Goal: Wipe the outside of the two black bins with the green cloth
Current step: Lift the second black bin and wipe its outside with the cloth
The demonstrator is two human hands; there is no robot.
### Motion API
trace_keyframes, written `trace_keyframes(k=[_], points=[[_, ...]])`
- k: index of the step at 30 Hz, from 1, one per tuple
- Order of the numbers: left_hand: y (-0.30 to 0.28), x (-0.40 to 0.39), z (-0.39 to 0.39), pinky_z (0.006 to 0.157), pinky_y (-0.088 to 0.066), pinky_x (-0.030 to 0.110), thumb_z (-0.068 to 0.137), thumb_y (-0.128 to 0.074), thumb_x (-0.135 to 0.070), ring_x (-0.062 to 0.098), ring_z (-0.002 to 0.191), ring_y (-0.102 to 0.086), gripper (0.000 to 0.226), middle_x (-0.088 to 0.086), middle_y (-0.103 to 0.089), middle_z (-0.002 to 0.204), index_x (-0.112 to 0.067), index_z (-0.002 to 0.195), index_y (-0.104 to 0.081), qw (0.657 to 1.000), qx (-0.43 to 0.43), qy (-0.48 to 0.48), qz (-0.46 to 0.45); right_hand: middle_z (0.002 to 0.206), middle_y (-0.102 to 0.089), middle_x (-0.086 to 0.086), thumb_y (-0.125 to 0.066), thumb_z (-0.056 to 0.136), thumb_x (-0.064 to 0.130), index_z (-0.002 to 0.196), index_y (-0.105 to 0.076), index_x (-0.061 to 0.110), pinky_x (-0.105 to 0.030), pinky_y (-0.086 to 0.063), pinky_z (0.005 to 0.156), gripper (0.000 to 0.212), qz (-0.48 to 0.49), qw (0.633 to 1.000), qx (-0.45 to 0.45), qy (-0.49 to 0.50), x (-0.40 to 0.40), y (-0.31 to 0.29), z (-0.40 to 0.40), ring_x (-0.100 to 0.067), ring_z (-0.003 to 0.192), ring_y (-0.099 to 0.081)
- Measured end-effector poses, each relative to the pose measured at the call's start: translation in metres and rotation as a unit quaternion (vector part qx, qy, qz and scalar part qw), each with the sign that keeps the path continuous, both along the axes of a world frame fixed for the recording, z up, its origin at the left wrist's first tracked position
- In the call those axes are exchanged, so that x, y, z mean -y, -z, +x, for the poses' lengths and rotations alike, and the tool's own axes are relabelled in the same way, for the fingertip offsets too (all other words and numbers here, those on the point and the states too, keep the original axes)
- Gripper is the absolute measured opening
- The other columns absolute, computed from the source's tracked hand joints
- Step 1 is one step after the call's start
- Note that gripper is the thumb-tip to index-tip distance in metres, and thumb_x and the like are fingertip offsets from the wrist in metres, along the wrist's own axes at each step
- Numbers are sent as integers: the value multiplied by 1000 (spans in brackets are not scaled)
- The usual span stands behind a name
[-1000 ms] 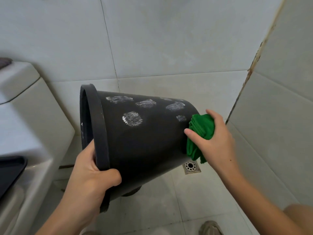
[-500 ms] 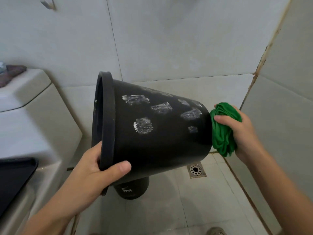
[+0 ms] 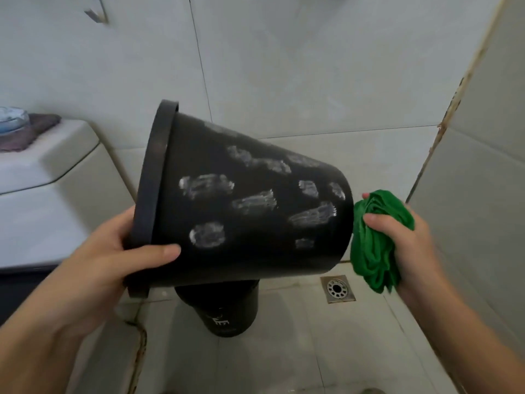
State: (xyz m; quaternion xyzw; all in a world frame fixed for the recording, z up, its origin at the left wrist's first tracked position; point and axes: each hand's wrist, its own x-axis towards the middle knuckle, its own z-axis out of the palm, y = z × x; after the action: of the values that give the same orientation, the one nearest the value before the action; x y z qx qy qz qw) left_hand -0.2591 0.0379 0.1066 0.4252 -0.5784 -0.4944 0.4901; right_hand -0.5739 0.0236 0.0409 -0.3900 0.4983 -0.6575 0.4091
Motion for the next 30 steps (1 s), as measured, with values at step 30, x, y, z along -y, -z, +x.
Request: trace_keyframes(k=[30], points=[[28, -16, -43, 60, -52, 35, 49, -52, 2, 23, 66, -67, 44, 10, -72, 78, -23, 77, -75, 993, -74, -29, 92, 110, -54, 7, -77, 71, 37, 120, -60, 13, -7, -34, 90, 57, -160, 860, -449, 182, 9, 28, 21, -14, 101, -54]])
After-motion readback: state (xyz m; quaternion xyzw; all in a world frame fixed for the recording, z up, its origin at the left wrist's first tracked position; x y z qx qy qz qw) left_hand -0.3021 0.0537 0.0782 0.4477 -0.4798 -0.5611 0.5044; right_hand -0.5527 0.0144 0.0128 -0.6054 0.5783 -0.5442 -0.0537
